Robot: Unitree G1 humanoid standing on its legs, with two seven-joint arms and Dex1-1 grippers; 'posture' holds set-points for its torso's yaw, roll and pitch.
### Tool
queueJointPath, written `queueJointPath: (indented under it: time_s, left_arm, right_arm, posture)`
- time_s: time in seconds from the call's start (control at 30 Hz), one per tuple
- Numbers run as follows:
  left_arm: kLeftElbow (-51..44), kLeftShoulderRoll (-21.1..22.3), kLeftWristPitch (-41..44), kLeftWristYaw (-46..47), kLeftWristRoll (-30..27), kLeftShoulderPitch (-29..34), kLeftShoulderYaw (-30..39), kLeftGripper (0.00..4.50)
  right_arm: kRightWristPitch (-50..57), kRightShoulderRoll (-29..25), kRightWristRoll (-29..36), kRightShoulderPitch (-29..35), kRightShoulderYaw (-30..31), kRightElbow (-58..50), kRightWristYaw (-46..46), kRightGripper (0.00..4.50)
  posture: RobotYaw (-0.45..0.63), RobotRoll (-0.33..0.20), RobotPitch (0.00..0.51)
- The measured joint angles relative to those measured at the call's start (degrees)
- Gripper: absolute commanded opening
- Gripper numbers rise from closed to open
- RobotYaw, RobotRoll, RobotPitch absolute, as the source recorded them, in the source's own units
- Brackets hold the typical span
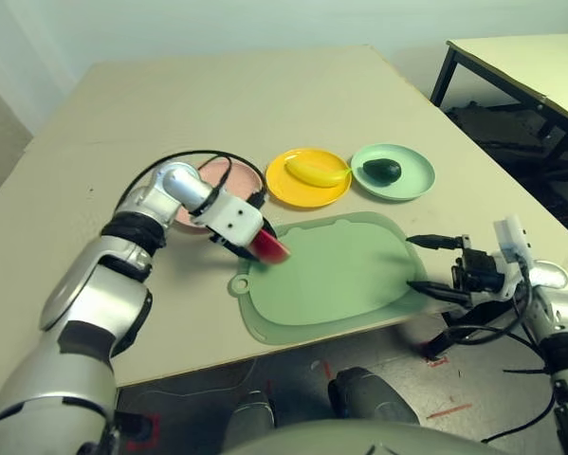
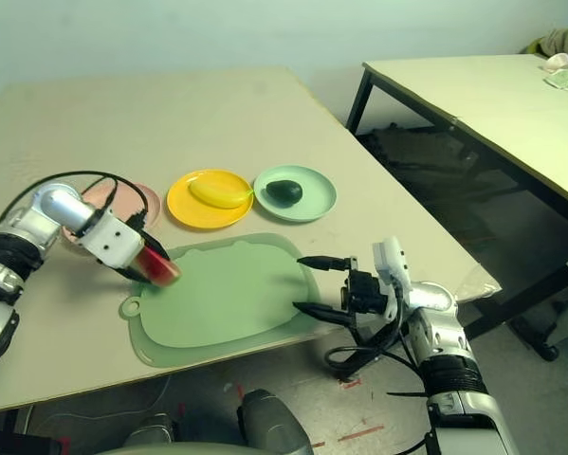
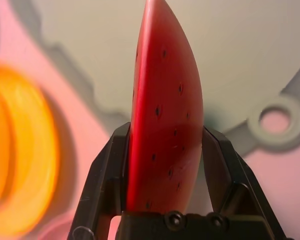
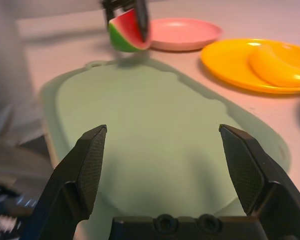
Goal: Place the fruits into color-matched plates.
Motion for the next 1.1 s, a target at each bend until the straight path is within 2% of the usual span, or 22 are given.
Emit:
queueJointPath:
  time_s: [0.2, 0.43, 0.67, 0.9, 1.1]
  left_arm:
    - [7.8, 2.3, 1.5, 11.6, 7.5, -3.0, 1.6, 2.25]
    - [14.9, 3.5, 8.2, 27.3, 16.5, -5.2, 1.5, 2.25]
    - [17.3, 3.6, 13.2, 34.6, 22.2, -4.8, 1.1, 2.25]
    - [17.6, 3.1, 13.4, 35.7, 23.3, -3.9, 1.5, 4.47]
    - [17.6, 2.9, 13.3, 35.7, 23.5, -3.9, 2.2, 4.47]
  right_arm:
    - [1.4, 1.7, -0.4, 2.5, -0.1, -3.8, -2.4, 4.5]
    - [1.3, 1.7, -2.1, 3.4, 0.0, -4.5, -2.7, 4.5]
    - [1.1, 1.7, -3.0, 3.5, 0.0, -5.0, -3.3, 4.5]
    - [2.6, 1.7, -3.4, 5.0, 0.3, -8.8, -3.9, 4.5]
    - [3.1, 1.7, -3.8, 5.1, 0.3, -8.8, -3.9, 4.5]
  posture:
    - [-0.24, 0.0, 0.012]
    - [-0.25, 0.0, 0.018]
    - [-0.27, 0.0, 0.023]
    - [-0.26, 0.0, 0.025]
    - [-0.26, 0.0, 0.024]
